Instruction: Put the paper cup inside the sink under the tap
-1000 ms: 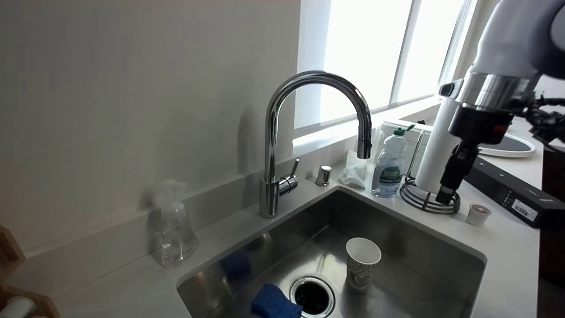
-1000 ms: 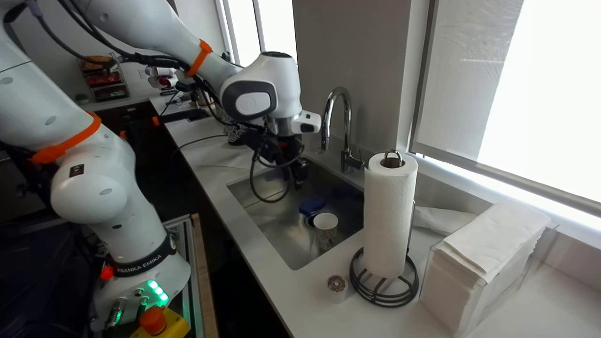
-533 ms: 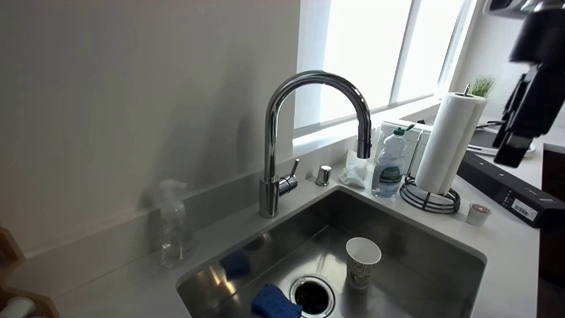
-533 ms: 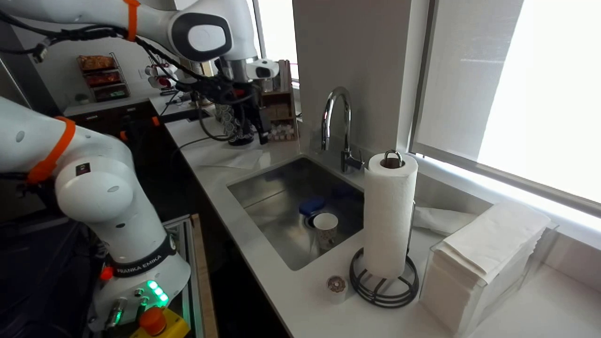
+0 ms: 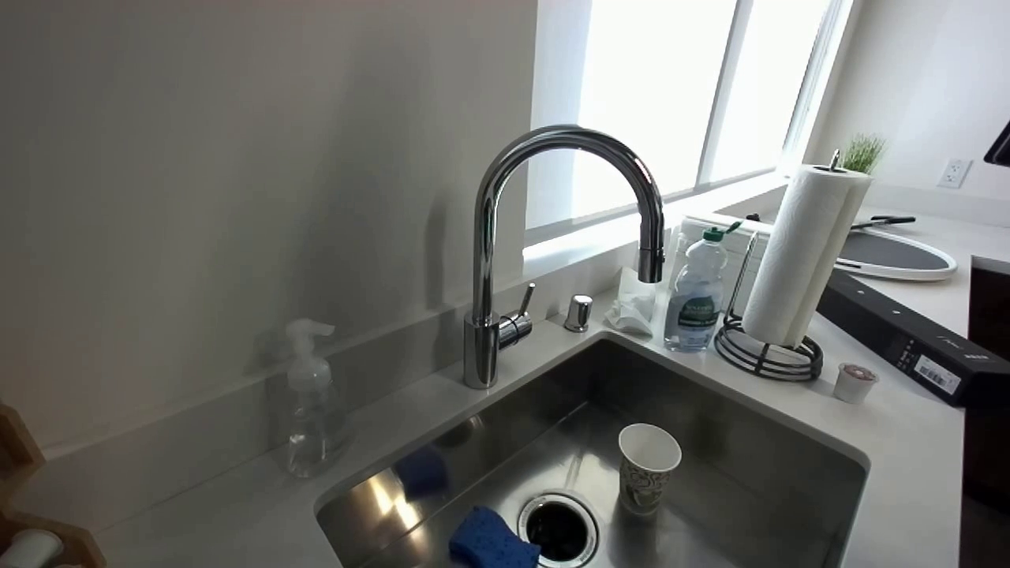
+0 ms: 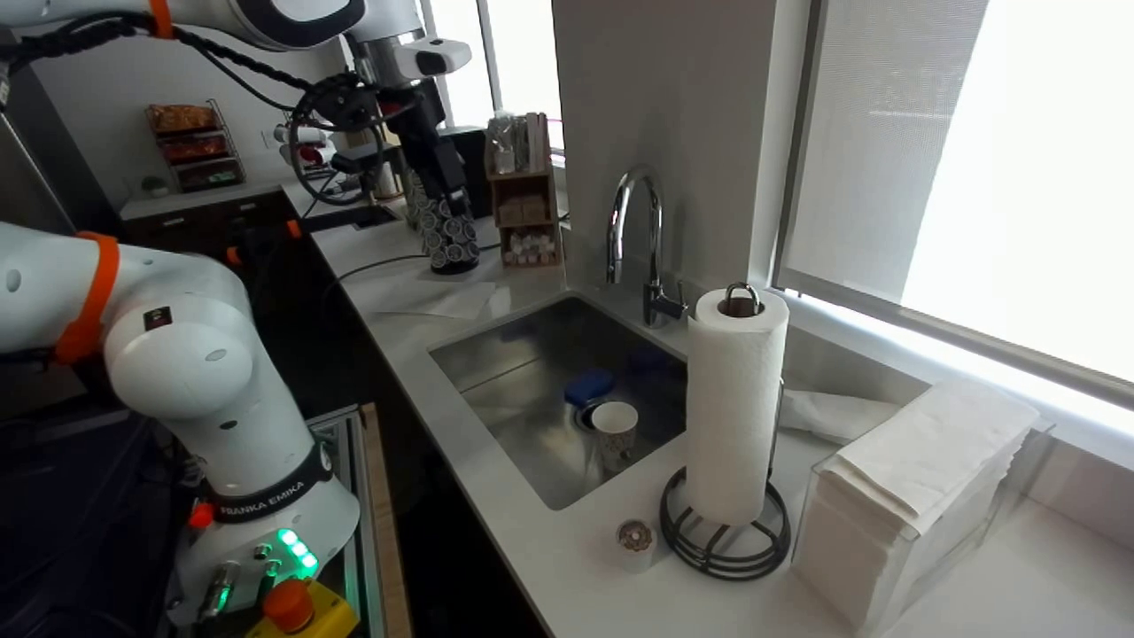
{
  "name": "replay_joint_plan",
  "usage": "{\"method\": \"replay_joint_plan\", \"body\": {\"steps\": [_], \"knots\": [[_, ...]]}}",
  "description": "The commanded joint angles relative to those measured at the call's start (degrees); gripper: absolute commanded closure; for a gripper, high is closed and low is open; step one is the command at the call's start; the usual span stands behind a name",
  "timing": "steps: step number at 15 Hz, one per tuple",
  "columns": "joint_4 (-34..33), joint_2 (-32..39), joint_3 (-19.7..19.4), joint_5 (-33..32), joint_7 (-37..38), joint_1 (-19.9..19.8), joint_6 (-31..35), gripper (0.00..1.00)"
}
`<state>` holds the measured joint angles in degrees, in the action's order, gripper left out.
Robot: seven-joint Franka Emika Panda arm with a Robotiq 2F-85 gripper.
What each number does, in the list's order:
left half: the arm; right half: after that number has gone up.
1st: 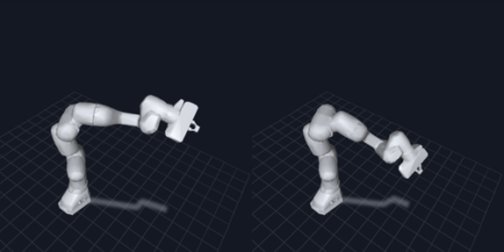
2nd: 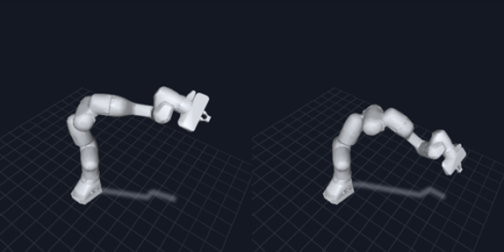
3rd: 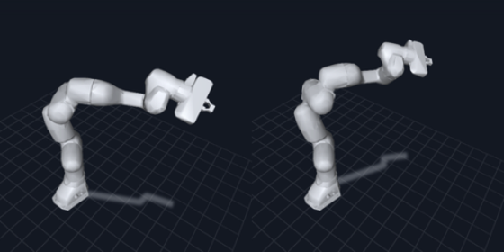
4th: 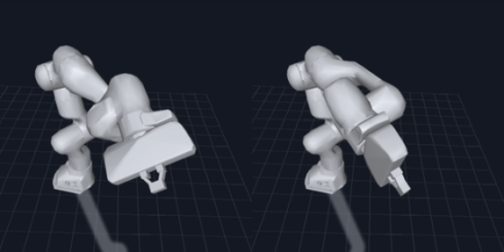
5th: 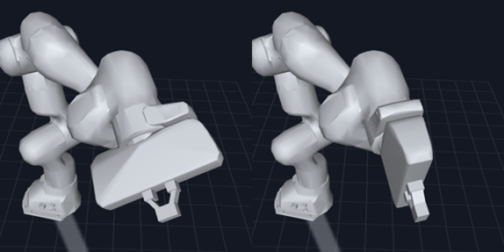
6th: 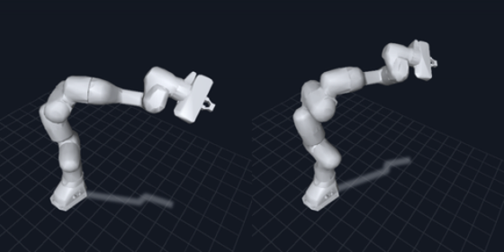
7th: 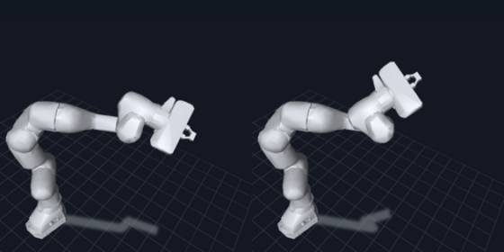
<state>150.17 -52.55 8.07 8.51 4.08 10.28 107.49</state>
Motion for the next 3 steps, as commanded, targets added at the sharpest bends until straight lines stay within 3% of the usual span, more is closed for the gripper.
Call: {"method": "replay_joint_plan", "body": {"steps": [1,3], "knots": [[-0.14,0.24,0.19,0.21,-0.23,-0.36,-0.2,0.0],[-0.12,0.38,0.17,0.21,-0.22,-0.37,-0.2,0.0]]}}
